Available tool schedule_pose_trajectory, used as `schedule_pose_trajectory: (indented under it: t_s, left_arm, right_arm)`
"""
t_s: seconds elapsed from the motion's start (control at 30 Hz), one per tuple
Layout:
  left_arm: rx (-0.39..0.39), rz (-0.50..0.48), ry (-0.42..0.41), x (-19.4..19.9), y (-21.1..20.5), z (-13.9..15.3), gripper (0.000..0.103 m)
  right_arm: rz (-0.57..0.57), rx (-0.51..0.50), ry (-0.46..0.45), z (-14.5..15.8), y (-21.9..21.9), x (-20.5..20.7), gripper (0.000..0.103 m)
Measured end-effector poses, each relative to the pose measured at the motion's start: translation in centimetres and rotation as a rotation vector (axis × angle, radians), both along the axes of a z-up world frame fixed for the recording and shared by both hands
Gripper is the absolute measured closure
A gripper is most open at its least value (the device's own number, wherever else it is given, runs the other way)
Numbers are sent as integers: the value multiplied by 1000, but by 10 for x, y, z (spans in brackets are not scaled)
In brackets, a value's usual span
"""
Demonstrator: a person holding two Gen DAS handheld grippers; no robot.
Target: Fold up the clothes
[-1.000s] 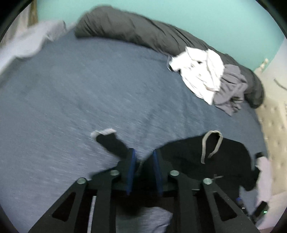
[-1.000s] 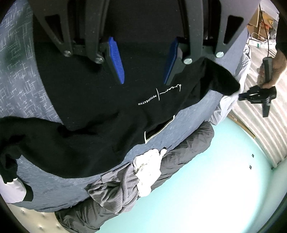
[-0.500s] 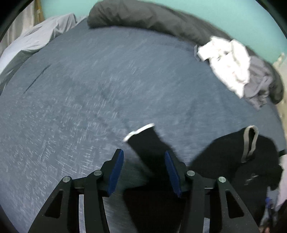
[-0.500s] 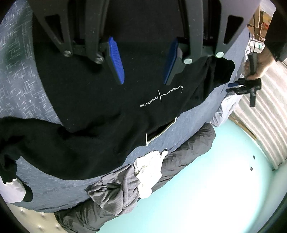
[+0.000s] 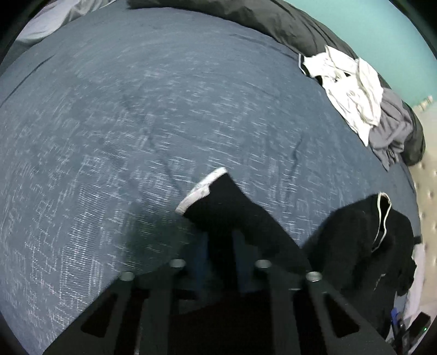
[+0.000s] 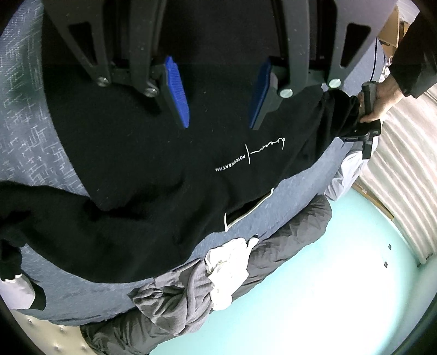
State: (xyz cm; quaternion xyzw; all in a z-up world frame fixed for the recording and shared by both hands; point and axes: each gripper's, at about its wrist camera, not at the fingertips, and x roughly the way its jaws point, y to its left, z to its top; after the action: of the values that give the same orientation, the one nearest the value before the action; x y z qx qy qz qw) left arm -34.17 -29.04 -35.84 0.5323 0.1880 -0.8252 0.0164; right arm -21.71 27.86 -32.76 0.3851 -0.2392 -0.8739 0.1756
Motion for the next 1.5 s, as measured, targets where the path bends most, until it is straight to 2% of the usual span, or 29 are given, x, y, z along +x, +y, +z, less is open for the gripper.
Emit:
schedule_pose_trajectory:
  t_s: [0.13,0.37,0.63,0.73,0.83,0.93,0.97,1.03,1.07,1.13,1.2,1.27,1.3,1.4,1.5]
  left_arm:
    - [-26,-8,40,6,3,17,99]
    - [-102,87,113,46,-32,72,99]
    - [-272,208,61,121,-93,125,99]
    - [-283,249,-3,141,-111,125,99]
    - [-276,293,-94,159,-131,108,98]
    - [-232,350,-149,175,-149,87,95]
    - [-228,362,-150,181,-153,84,89]
    - [-231,379,-148,189,-159,82,71]
    - [-234,393,-138,193,-160,83,57]
    - [-240,424,-101,200,-163,90,53]
    - [-216,393,-54,201,-158,95,53]
    - [-174,301,-7,195,-145,98,53]
    - [-162,251,10,191,-135,100,52]
    - [-44,111,74,173,-97,97,49]
    - [-11,-21,90,146,-52,89,44]
  right_arm:
    - [0,-1,4,1,-1,1,57]
    - [-3,2,20,5,-1,4,57]
    - [-5,24,43,13,-6,12,57]
    - [-10,13,46,16,-8,16,57]
    - [1,28,55,20,-12,20,57]
    - [9,48,71,27,-16,25,57]
    - [9,55,73,28,-16,26,57]
    - [9,70,77,31,-17,30,57]
    - [10,80,74,32,-17,32,57]
    - [12,99,67,33,-17,35,57]
    - [15,116,59,36,-15,36,57]
    - [25,134,47,38,-11,36,52]
    - [35,144,41,39,-9,34,51]
    - [59,203,12,42,1,28,49]
    - [59,244,-21,46,15,15,49]
